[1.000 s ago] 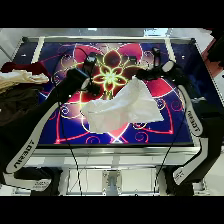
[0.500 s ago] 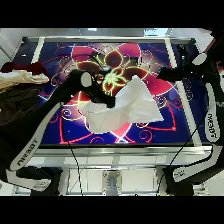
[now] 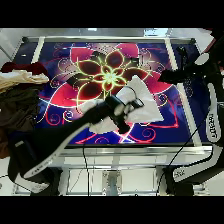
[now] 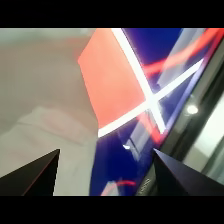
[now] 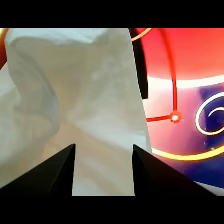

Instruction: Fold the shirts.

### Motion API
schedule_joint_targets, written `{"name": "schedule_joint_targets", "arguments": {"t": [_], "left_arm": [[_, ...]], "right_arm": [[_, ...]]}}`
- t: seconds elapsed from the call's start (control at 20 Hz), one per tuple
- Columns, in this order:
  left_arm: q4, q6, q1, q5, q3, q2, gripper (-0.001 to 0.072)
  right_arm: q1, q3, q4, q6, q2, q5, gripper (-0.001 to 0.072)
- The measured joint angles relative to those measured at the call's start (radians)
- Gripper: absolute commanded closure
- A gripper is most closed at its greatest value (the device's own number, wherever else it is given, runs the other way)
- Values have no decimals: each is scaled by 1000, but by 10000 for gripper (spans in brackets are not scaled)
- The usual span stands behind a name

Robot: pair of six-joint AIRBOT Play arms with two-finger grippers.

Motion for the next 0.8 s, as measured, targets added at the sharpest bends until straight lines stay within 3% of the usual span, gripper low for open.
{"name": "schedule_joint_targets", "arguments": {"t": [0.15,0.4,0.5,0.7,0.75,0.8], "left_arm": [[213,-106,-79,43,0,-48,83],[342,-264,-118,60,0,-127,104],[375,-300,-122,61,0,-143,208],[434,-356,-115,65,0,-157,227],[438,-368,-111,65,0,-158,248],[440,-376,-104,66,0,-159,316]], "right_arm": [[0,0,6,-3,0,19,281],[0,0,12,-18,0,32,281],[0,0,17,-23,0,35,281],[0,0,30,-29,0,38,281],[0,0,34,-30,0,39,281],[0,0,39,-30,0,39,281]]}}
